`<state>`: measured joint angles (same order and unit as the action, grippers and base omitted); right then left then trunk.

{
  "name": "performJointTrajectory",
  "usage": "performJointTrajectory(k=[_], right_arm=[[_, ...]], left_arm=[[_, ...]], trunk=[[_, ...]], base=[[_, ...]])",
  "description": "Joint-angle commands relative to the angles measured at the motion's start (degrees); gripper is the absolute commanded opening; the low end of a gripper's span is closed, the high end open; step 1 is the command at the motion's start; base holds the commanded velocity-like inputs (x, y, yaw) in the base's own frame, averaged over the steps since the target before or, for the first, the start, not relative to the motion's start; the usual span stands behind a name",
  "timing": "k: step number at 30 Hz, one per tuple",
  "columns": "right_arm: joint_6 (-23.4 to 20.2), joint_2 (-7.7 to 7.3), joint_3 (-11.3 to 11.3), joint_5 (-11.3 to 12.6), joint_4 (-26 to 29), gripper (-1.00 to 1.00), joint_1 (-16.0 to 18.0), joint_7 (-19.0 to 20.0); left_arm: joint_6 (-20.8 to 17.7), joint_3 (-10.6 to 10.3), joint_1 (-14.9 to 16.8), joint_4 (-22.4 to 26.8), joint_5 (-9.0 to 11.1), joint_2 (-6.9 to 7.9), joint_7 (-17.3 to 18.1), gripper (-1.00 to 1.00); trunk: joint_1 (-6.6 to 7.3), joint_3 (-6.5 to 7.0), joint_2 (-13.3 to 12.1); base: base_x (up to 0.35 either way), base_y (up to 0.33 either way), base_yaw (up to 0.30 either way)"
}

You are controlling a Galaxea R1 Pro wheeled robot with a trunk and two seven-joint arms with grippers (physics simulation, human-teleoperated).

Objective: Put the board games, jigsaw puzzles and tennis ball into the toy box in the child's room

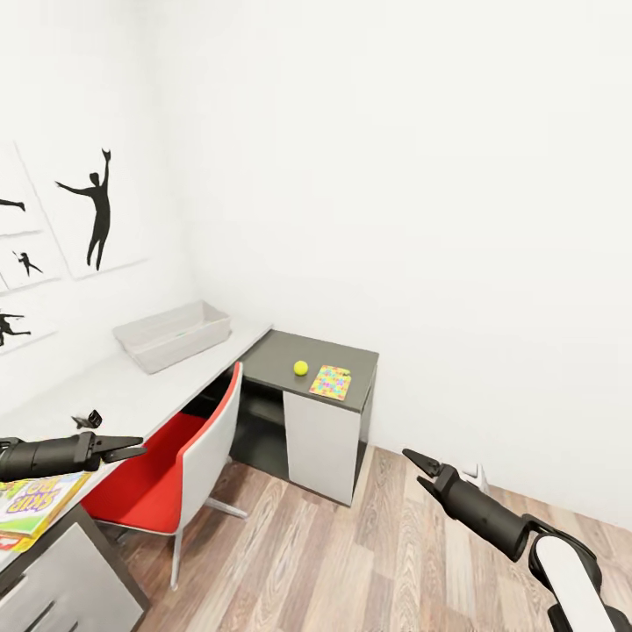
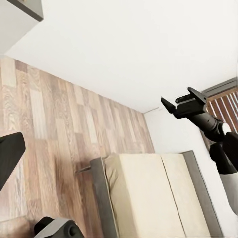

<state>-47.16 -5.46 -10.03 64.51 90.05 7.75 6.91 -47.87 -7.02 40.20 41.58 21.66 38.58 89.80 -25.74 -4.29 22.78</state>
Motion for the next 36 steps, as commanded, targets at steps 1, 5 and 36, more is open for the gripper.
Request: performJointTrajectory(k=[1,5,36], right_arm=[[-0.3,0.01,-0.1,-0.3,0.0,1.00,0.1,0.4],[-0.3,0.01,-0.1,-0.3,-0.1,1.00,0.1,0.4],[-0.3,0.01,-0.5,-0.4,-0.2,1.00,0.1,0.4]], left_arm=[[-0.6,-0.3,0.1,0.0,0.2,0.09,0.2,1.00],[-0.6,-0.3,0.1,0.0,0.2,0.09,0.2,1.00],[-0.6,-0.3,0.1,0.0,0.2,0.09,0.2,1.00]], trunk=[[-0.04,-0.13,0.1],[-0.04,-0.13,0.1],[-0.04,-0.13,0.1]], base=[[0.000,0.000,-0.278],[0.000,0.000,-0.278],[0.000,0.000,-0.278]])
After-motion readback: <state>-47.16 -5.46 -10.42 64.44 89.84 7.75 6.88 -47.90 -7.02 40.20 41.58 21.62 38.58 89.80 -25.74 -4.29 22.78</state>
